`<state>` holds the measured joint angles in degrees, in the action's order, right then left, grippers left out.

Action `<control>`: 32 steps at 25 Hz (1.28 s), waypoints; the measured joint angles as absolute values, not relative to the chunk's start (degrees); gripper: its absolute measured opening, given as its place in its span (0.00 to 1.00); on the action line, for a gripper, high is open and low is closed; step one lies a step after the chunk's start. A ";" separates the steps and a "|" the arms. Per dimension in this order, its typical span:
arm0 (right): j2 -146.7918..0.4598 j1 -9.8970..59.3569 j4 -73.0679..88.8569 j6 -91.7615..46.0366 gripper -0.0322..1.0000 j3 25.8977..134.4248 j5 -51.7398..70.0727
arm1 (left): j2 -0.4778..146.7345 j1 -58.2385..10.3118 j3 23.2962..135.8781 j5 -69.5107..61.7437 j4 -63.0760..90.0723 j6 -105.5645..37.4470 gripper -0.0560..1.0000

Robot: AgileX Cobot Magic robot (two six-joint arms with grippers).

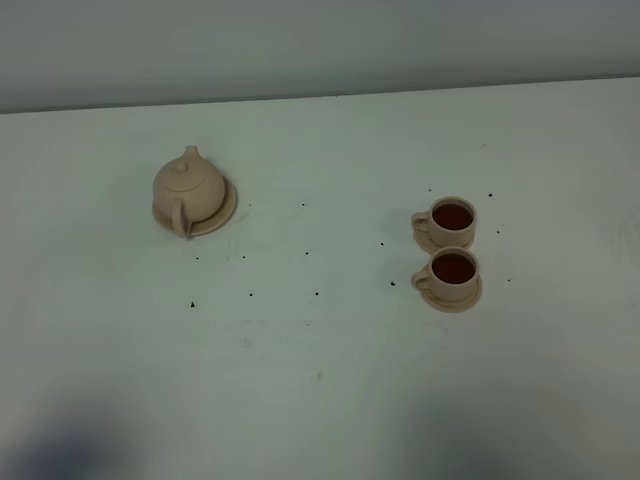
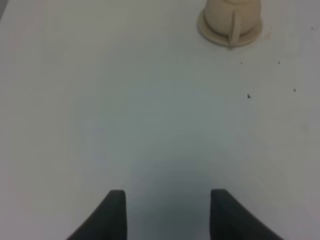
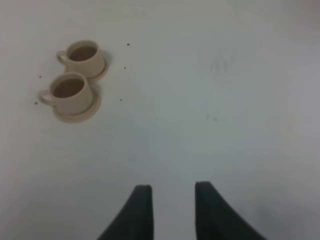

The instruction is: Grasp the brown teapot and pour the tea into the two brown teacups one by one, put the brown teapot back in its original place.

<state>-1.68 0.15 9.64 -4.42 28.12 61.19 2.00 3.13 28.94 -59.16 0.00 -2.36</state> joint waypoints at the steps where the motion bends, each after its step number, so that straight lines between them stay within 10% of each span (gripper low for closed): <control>1: -1.68 0.15 9.64 -4.42 0.26 28.12 61.19 | 0.69 3.17 28.94 -59.22 0.00 -2.43 0.46; 32: -1.68 0.15 9.64 -4.42 0.26 28.12 61.19 | -0.38 3.17 28.87 -59.27 0.00 -2.75 0.46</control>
